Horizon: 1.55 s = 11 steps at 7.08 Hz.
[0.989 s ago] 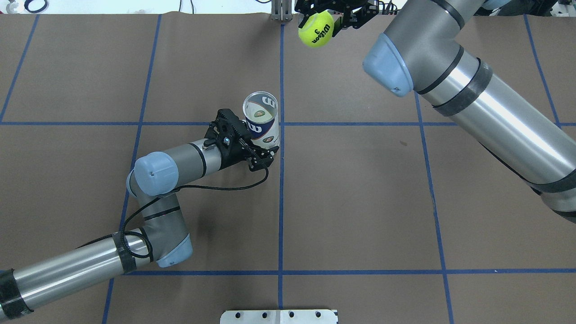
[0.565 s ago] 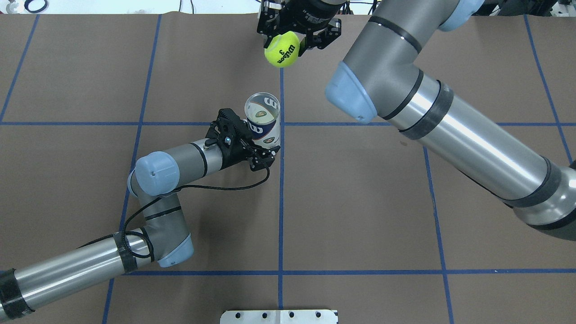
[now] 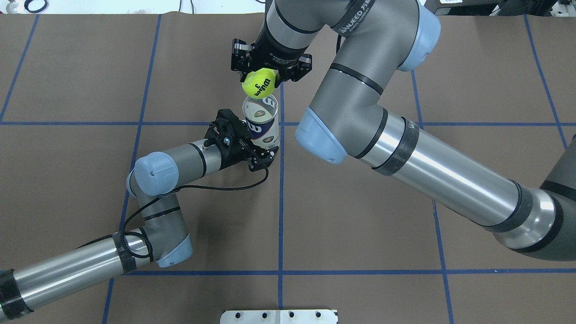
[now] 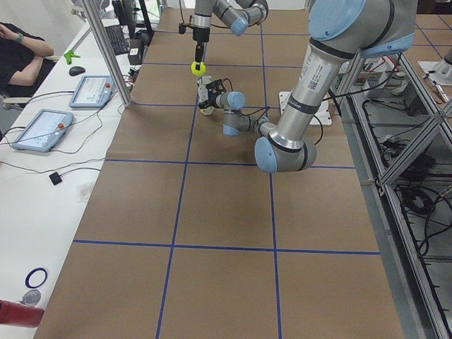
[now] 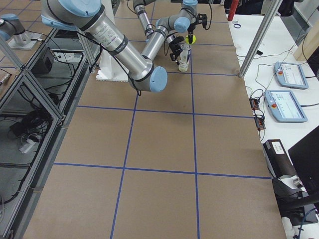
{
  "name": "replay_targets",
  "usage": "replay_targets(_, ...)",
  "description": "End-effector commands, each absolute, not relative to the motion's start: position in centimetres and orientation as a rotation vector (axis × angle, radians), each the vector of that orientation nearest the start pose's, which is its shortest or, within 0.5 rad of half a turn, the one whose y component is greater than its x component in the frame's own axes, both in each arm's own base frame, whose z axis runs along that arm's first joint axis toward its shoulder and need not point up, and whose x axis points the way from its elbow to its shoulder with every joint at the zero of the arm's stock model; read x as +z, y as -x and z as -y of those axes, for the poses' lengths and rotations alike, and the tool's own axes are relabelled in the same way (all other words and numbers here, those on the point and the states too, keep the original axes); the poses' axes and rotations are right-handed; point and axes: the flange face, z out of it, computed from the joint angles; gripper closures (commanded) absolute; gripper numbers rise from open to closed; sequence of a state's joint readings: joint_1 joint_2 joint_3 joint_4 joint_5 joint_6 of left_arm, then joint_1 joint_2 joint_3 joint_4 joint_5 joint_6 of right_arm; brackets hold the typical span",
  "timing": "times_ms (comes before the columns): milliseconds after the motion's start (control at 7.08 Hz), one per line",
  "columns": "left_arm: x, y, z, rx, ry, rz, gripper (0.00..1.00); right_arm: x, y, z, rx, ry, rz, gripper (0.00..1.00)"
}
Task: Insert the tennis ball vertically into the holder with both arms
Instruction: 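Lower the second ball into the can's open top with the right gripper, then open the right gripper to release the ball into the can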
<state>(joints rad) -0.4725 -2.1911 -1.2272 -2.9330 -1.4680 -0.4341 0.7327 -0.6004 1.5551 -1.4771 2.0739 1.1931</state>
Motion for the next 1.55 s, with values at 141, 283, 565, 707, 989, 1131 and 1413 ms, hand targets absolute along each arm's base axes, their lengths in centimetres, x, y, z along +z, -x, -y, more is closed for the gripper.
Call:
replay_targets(141, 29.8, -57.2, 45.4, 0.424, -1.244, -1.087, 0.01, 4.3, 47.8, 52.3, 0.037, -0.135, 1.104, 1.00)
replay_targets(283, 29.9, -57.2, 45.3, 0.426, -1.244, -1.085, 0.01, 4.5, 47.8, 52.4, 0.038, -0.131, 1.101, 1.00)
replay_targets(565, 30.0, -57.2, 45.3, 0.426, -1.243, -1.084, 0.01, 4.9, 47.9, 52.4, 0.042, -0.122, 1.088, 0.04)
replay_targets(707, 29.9, -57.1, 45.4, 0.426, -1.245, -1.083, 0.01, 4.8, 47.8, 52.4, 0.041, -0.122, 1.091, 0.02)
replay_targets(989, 29.9, -57.1, 45.4, 0.425, -1.247, -1.084, 0.01, 4.4, 47.6, 52.2, 0.039, -0.126, 1.098, 0.01)
replay_targets(1131, 29.9, -57.1, 45.4, 0.427, -1.246, -1.082, 0.01, 4.3, 47.4, 52.1, 0.041, -0.122, 1.093, 0.01)
replay_targets(1413, 29.9, -56.8, 45.7, 0.432, -1.253, -1.074, 0.01, 3.7, 46.7, 51.9, 0.044, -0.122, 1.094, 0.01)
